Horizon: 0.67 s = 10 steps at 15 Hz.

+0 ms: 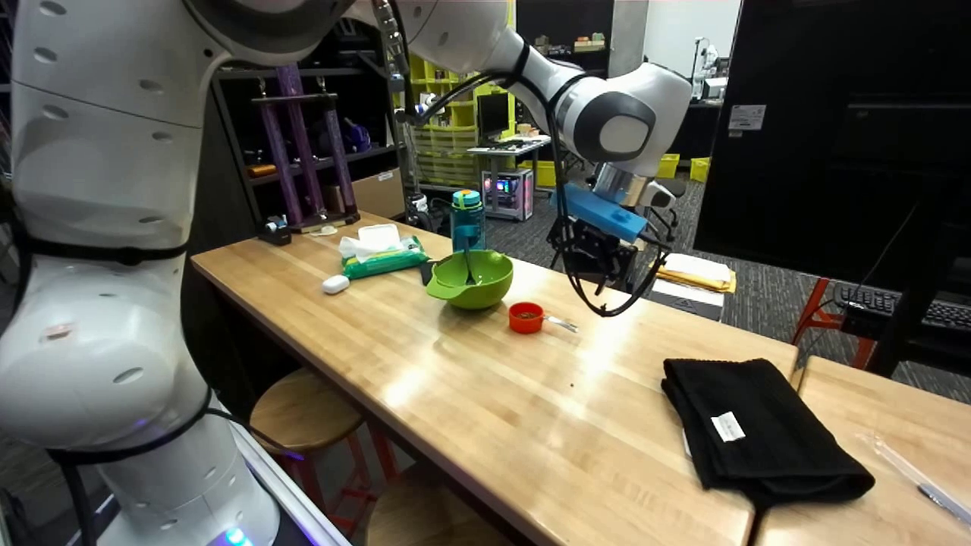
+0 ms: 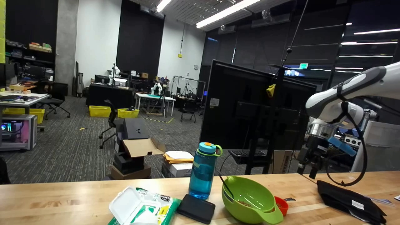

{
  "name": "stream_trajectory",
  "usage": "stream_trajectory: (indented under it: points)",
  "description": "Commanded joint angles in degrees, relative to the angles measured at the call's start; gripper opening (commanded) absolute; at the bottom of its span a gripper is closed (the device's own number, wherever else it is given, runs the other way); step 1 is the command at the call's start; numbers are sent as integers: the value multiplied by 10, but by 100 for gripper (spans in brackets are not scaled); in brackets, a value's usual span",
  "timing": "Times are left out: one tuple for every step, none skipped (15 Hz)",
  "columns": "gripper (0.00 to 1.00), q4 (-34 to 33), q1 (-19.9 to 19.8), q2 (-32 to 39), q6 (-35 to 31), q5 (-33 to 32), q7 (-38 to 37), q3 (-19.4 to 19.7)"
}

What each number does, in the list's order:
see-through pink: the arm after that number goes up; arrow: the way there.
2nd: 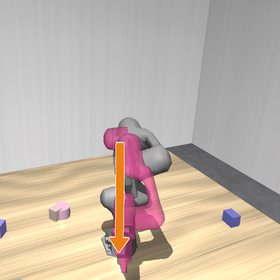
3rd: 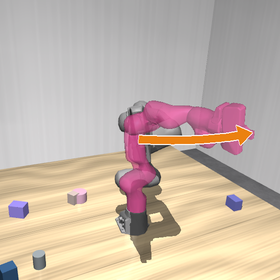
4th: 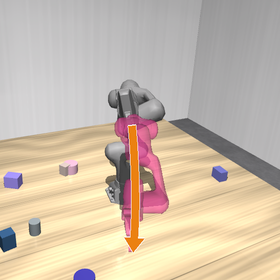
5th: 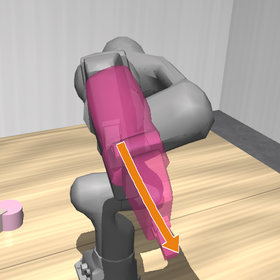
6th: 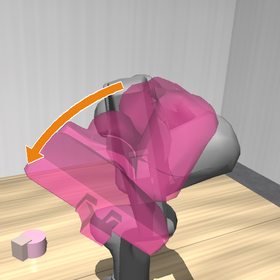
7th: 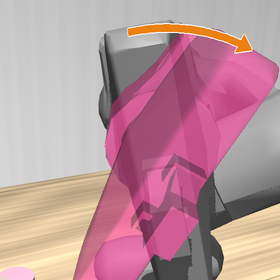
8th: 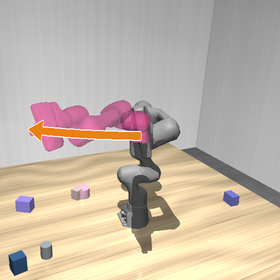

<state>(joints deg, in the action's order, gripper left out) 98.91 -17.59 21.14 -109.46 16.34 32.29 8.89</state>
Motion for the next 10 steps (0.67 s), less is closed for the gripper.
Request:
stream_trajectory:
  points:
    - [100,7,-31,-30,54,8,-4,1]
    - [100,-3,-23,-1,22,-2,-2,-4]
    - [100,-4,-29,-4,36,-2,-1,-1]
    - [100,-5,-34,-8,44,-1,-1,1]
    - [100,-5,-36,-11,48,-1,-1,2]
    - [100,-5,-36,-13,50,-1,-1,2]
    - [100,-5,-35,-14,50,-1,-1,2]
    - [100,-5,-34,-14,51,-1,-1,1]
    - [100,-5,-34,-14,51,-1,-2,0]
    - [100,-5,-33,-14,51,-1,-2,0]
